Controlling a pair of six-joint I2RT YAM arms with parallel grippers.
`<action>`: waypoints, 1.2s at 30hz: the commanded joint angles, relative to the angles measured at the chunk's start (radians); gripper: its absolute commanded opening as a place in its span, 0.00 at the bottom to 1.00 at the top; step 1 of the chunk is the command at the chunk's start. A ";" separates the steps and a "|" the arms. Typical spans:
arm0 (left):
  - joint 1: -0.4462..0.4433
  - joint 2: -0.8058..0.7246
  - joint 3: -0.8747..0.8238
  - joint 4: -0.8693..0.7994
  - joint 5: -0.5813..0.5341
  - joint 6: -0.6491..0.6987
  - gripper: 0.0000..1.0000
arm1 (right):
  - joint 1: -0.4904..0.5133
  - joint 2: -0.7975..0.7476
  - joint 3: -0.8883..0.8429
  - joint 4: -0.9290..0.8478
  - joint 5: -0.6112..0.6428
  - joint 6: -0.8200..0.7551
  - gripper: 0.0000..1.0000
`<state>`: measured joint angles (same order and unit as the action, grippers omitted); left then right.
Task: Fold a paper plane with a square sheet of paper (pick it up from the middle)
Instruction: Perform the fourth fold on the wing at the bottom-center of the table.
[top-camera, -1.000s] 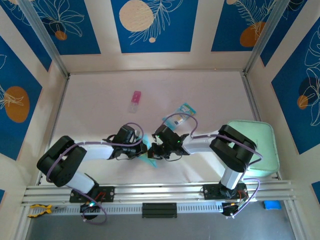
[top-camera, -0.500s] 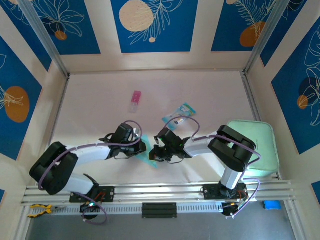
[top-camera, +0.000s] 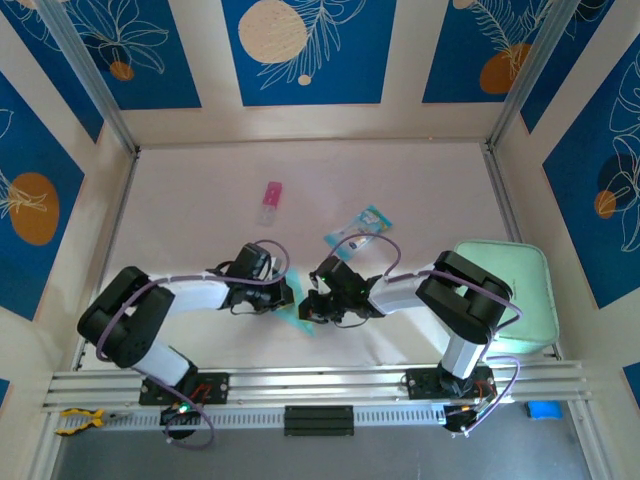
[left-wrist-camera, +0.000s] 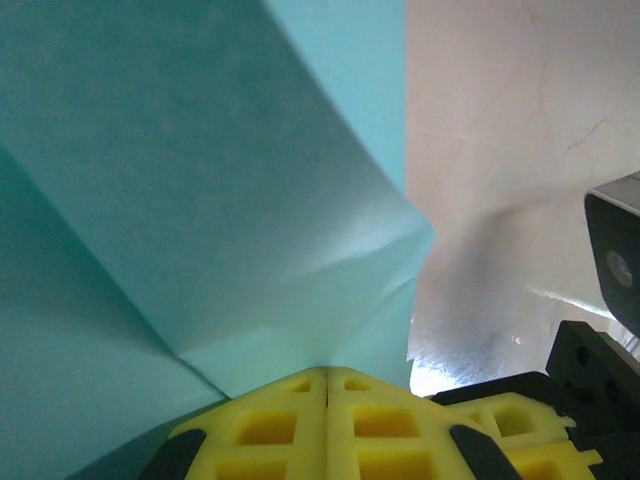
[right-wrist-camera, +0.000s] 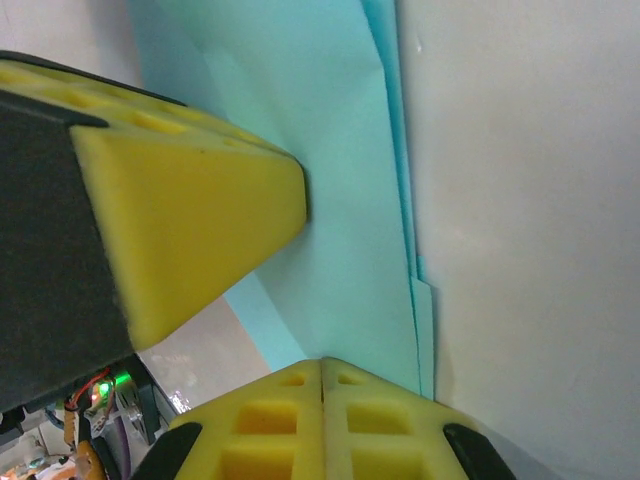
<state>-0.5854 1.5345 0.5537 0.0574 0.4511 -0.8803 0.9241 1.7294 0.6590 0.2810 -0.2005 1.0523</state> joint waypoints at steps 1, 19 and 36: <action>0.064 0.053 0.023 -0.063 -0.099 0.048 0.01 | 0.013 0.026 -0.039 -0.158 0.035 -0.014 0.01; 0.173 0.091 0.105 -0.112 -0.069 0.096 0.03 | 0.013 0.011 -0.059 -0.161 0.037 -0.025 0.00; 0.311 0.129 0.171 -0.144 -0.060 0.169 0.04 | 0.010 0.015 -0.061 -0.158 0.019 -0.033 0.00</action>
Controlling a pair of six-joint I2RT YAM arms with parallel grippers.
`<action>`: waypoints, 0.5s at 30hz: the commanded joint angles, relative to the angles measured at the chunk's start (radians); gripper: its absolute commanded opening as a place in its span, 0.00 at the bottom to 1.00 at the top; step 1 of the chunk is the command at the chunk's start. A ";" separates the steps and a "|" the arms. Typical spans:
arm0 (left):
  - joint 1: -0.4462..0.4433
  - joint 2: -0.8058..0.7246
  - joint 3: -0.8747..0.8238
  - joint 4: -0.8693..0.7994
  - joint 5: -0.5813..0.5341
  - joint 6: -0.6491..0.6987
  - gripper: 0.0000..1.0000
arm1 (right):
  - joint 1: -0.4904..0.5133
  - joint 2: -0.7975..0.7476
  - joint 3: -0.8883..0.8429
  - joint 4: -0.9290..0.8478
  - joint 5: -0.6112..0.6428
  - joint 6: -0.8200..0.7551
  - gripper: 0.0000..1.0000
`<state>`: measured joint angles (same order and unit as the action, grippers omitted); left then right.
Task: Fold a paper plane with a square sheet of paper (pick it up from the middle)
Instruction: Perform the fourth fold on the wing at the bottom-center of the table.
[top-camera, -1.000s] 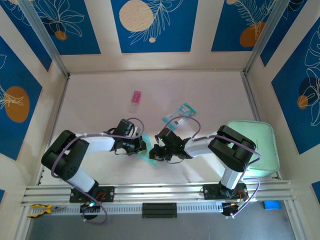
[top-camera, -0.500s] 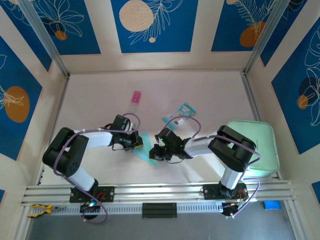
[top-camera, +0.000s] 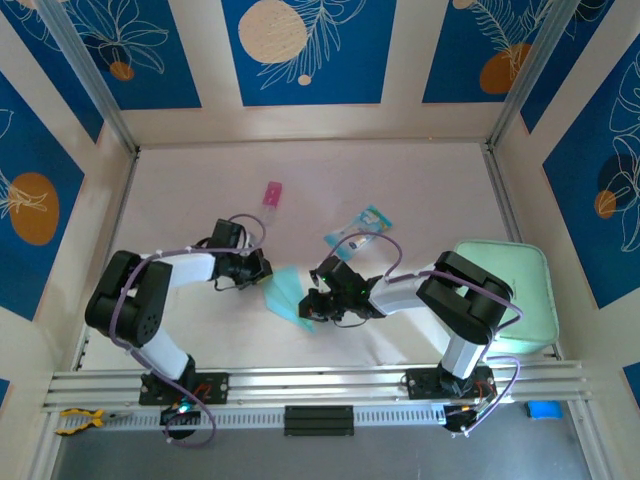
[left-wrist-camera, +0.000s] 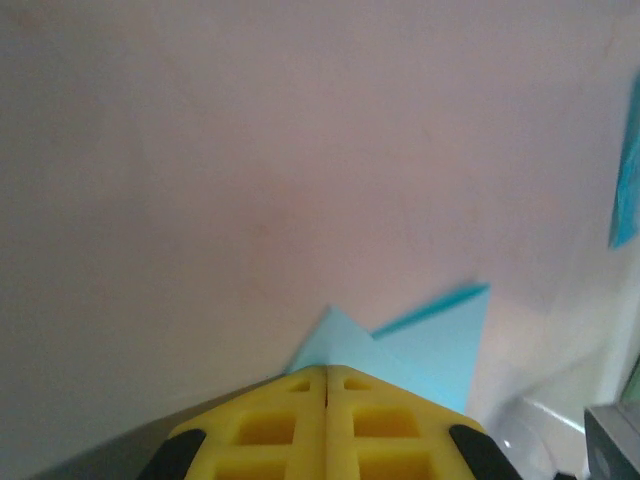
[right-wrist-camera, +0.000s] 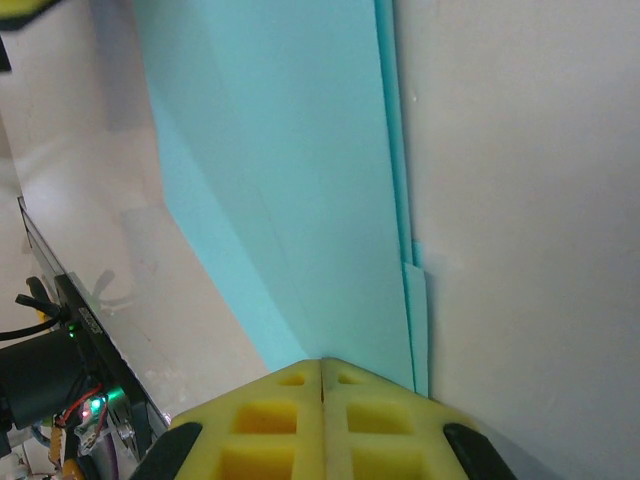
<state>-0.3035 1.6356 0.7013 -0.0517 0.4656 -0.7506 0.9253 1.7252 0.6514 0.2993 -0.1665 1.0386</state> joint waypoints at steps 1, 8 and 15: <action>0.040 0.033 0.026 -0.035 -0.074 0.043 0.04 | 0.009 0.018 -0.055 -0.175 -0.016 -0.021 0.00; 0.063 0.060 0.049 -0.046 -0.075 0.055 0.04 | 0.007 0.015 -0.055 -0.177 -0.022 -0.025 0.00; 0.070 0.058 0.077 -0.082 -0.103 0.069 0.04 | 0.005 0.011 -0.054 -0.180 -0.027 -0.032 0.00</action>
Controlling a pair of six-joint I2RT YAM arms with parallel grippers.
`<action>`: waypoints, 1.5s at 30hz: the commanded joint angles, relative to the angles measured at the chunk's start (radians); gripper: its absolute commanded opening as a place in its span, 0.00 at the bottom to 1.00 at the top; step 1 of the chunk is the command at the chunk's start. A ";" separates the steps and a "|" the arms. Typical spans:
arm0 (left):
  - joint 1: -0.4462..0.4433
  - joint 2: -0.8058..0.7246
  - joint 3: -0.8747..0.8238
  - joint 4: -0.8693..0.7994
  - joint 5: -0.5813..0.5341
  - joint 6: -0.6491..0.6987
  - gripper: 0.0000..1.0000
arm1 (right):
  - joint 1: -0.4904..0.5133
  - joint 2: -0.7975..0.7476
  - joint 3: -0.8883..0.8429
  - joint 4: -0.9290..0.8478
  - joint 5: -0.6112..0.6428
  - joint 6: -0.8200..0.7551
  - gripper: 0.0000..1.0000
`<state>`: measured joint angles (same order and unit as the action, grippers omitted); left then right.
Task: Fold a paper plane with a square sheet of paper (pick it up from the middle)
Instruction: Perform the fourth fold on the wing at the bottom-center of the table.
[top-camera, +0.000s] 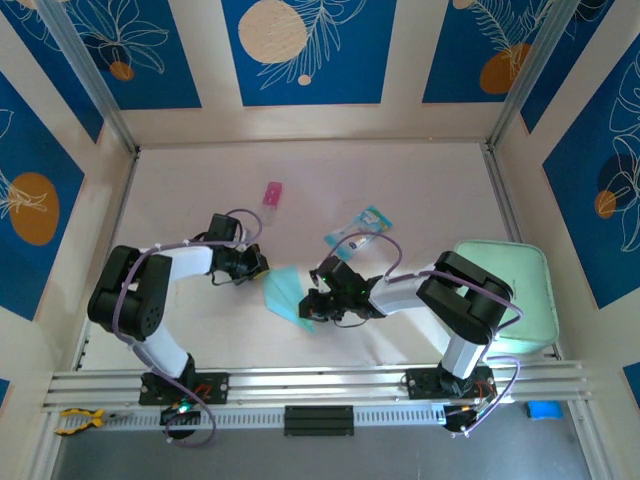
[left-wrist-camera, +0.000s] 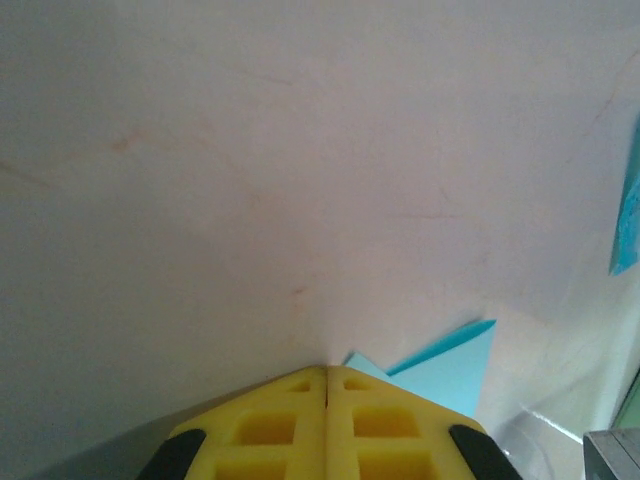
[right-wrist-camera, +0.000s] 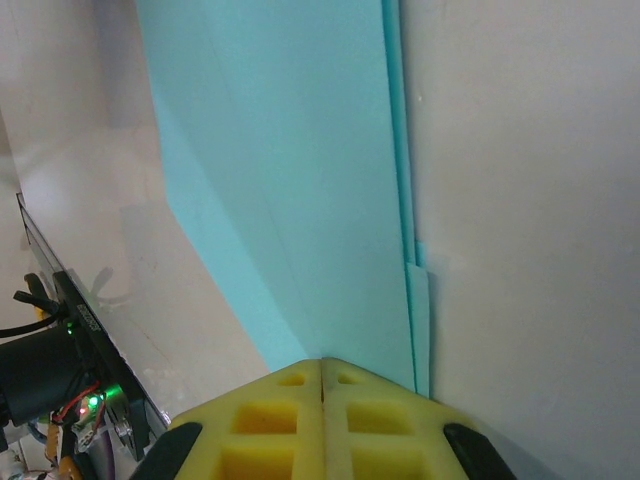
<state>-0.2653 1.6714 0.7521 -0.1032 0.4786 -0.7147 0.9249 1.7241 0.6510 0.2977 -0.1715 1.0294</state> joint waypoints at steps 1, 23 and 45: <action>0.032 0.022 0.031 -0.037 -0.119 0.035 0.04 | 0.005 0.010 -0.055 -0.179 -0.022 -0.024 0.00; -0.124 -0.298 -0.103 -0.018 -0.025 -0.046 0.08 | -0.001 -0.009 -0.054 -0.191 -0.007 -0.023 0.01; -0.324 -0.035 -0.203 0.167 -0.101 -0.143 0.02 | 0.013 -0.099 -0.087 -0.183 -0.046 -0.047 0.01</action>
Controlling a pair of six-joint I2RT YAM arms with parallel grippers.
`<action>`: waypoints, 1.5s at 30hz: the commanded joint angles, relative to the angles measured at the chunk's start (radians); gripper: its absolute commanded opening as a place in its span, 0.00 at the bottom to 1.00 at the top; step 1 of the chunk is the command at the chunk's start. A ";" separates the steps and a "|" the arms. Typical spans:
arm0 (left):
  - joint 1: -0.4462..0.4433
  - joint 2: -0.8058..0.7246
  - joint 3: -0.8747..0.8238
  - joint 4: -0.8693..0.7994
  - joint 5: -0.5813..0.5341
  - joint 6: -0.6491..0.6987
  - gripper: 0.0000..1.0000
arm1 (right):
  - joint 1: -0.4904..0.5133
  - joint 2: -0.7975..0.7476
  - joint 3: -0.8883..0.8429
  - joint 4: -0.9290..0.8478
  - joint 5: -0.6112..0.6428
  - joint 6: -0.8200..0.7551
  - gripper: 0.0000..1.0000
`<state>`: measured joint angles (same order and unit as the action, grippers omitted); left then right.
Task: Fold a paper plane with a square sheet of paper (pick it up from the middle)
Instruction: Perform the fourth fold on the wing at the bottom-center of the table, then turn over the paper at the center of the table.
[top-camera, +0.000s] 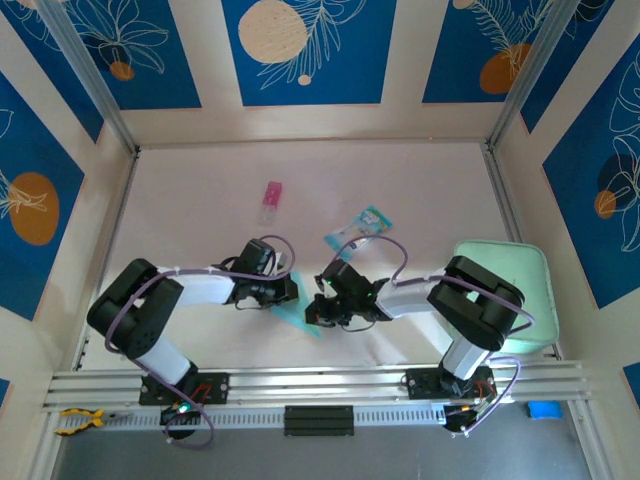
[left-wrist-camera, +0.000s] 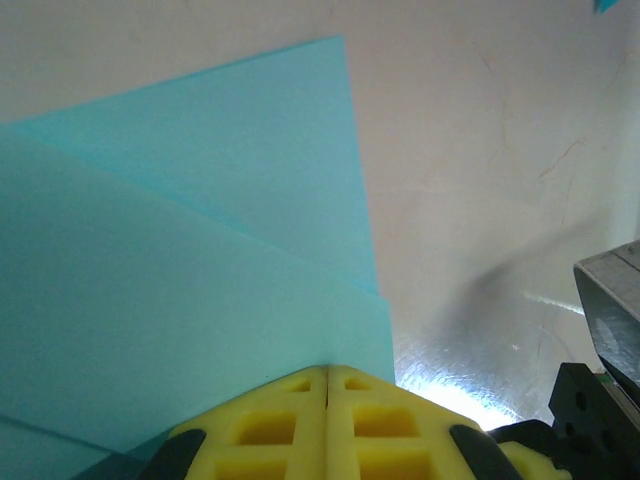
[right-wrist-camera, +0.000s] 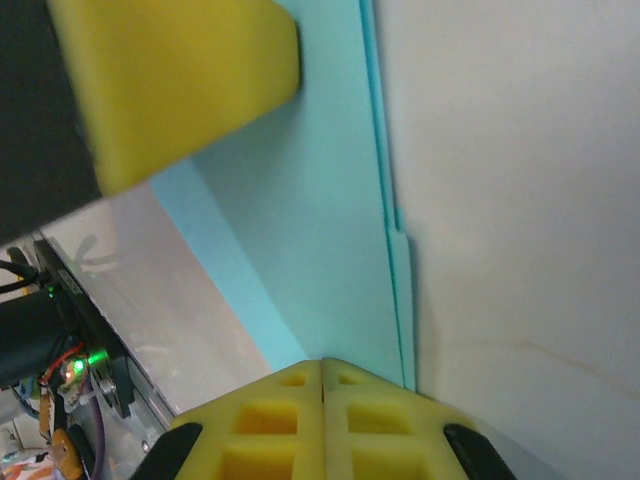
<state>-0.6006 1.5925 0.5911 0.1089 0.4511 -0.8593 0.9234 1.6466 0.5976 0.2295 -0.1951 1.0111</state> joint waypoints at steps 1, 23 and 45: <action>0.013 0.045 -0.045 -0.043 -0.074 0.002 0.02 | 0.018 -0.026 -0.038 -0.120 -0.023 -0.029 0.01; 0.032 0.032 -0.055 -0.029 -0.039 -0.022 0.02 | 0.055 -0.301 -0.154 -0.198 0.066 0.113 0.20; 0.034 0.021 -0.058 -0.009 -0.016 -0.059 0.02 | 0.060 -0.205 -0.141 -0.056 0.026 0.173 0.27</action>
<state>-0.5823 1.5963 0.5644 0.1673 0.4828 -0.9119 0.9817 1.4239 0.4427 0.1570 -0.1497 1.1690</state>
